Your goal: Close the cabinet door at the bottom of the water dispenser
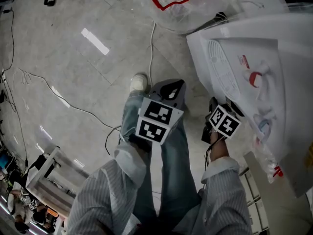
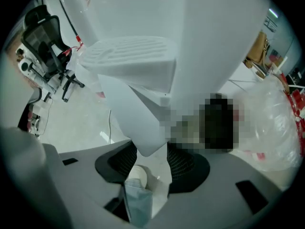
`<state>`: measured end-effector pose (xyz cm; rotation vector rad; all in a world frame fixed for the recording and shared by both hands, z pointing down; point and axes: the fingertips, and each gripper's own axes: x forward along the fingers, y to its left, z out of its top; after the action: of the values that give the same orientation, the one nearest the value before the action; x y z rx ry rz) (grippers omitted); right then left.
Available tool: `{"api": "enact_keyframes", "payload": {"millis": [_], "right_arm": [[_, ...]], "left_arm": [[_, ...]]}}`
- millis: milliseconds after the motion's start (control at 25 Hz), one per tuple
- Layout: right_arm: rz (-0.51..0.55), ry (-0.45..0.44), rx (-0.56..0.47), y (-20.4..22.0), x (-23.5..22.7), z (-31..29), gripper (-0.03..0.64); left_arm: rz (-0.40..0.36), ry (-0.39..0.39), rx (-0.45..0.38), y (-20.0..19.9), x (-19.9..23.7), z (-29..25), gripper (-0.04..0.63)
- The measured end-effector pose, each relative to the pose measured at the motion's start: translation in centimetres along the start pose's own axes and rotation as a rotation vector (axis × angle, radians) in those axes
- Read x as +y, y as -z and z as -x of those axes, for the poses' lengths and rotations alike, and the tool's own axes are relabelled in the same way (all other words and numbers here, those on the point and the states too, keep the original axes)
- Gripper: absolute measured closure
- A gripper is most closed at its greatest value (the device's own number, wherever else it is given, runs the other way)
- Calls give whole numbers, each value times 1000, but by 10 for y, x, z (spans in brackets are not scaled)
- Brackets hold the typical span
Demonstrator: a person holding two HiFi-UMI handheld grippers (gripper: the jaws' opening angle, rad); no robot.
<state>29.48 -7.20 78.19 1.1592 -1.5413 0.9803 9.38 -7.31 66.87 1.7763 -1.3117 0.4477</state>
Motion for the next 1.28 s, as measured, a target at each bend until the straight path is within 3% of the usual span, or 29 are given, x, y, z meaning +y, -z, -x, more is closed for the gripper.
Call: {"api": "enact_keyframes", "payload": {"millis": [520,1280], "right_arm": [[68,54,-5,-5,-8,0,425],[216,135,-24,-13,-18,0,426]], "left_arm": [[-24,12,41,-3,-8,-14,586],[-22,15,26,2,-13,-11,586]]}}
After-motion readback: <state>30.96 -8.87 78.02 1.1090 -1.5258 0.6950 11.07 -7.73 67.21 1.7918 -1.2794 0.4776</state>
